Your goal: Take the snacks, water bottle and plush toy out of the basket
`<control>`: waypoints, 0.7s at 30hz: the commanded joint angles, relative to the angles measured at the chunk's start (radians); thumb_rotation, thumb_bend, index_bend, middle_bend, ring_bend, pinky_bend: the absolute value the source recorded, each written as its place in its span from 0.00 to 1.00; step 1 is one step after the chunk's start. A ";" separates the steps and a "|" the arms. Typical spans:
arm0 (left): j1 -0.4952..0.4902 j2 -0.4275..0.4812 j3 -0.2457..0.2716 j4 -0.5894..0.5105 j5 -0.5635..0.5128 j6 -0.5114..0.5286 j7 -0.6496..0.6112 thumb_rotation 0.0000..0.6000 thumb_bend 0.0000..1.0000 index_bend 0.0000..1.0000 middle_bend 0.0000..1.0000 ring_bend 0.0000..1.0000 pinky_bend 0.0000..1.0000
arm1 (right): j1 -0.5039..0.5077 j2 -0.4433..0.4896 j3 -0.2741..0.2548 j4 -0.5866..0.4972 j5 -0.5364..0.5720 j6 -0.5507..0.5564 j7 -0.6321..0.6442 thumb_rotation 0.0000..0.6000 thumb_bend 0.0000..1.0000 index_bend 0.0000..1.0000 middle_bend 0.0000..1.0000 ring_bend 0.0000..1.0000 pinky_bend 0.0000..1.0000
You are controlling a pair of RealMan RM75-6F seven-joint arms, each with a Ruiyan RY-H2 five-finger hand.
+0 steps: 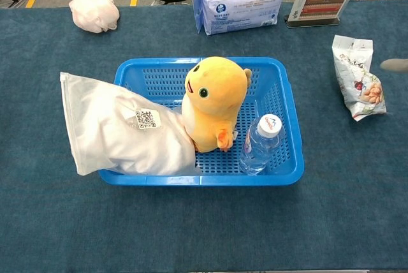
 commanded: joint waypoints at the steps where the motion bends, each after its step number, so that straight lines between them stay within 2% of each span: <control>1: 0.001 0.001 0.000 0.003 -0.002 0.000 -0.005 1.00 0.25 0.41 0.37 0.33 0.52 | 0.076 -0.041 0.012 0.028 -0.054 -0.092 0.038 1.00 0.00 0.20 0.28 0.17 0.35; 8: 0.002 -0.002 0.001 0.017 -0.008 -0.003 -0.024 1.00 0.25 0.41 0.37 0.33 0.52 | 0.170 -0.082 0.011 0.032 -0.074 -0.230 0.081 1.00 0.00 0.24 0.29 0.17 0.35; 21: -0.002 -0.006 -0.002 0.025 -0.010 -0.008 -0.034 1.00 0.25 0.41 0.37 0.33 0.52 | 0.245 -0.083 -0.017 -0.002 -0.079 -0.314 0.239 1.00 0.00 0.32 0.34 0.18 0.35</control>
